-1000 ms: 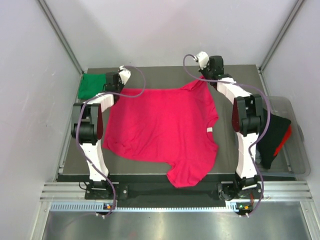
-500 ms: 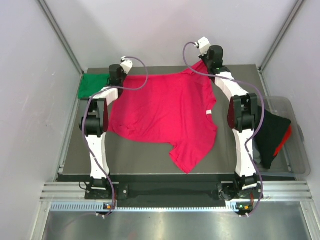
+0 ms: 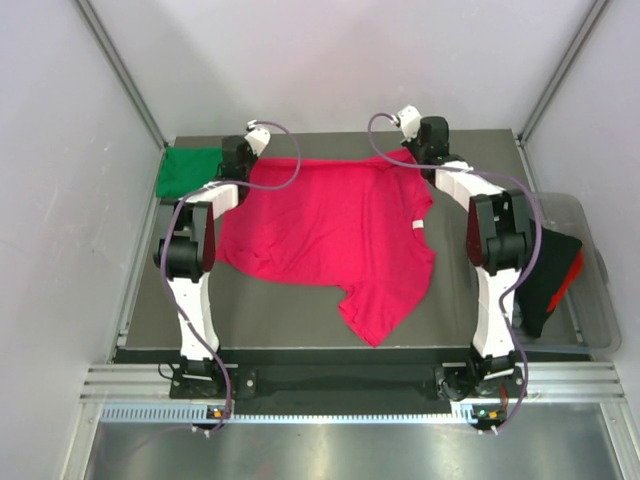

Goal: Fold and stack the t-shirts
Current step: Fold the tshirt

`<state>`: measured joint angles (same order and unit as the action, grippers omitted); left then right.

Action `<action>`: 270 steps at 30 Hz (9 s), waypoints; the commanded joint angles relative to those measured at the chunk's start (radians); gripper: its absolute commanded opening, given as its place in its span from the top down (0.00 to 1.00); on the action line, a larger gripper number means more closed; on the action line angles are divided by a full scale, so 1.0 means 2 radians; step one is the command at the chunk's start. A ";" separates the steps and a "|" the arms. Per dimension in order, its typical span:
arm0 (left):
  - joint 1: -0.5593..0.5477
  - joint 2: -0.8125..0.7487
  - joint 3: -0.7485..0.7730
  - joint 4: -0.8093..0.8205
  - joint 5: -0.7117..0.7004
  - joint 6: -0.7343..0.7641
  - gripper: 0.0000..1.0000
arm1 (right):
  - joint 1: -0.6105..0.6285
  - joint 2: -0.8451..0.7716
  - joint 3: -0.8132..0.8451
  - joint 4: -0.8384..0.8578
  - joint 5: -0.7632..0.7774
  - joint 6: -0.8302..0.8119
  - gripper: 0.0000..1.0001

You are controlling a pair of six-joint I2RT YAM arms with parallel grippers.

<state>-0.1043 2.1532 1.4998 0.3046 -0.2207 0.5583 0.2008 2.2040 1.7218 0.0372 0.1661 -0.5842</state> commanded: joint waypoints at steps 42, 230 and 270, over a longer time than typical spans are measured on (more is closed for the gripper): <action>0.014 -0.168 -0.208 0.006 0.021 0.008 1.00 | 0.047 -0.333 -0.314 -0.083 -0.049 0.103 1.00; 0.006 0.105 0.205 -0.280 0.077 -0.171 0.98 | -0.078 0.059 0.119 -0.239 -0.062 0.153 0.98; 0.007 -0.576 -0.293 -0.322 0.102 -0.166 0.55 | 0.225 -0.570 -0.493 -0.359 -0.310 -0.085 0.65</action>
<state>-0.1036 1.0161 0.9100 -0.3550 -0.0460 0.2550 0.6037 1.0660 0.7441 -0.7219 -0.3889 -0.7403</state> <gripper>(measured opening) 0.447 0.358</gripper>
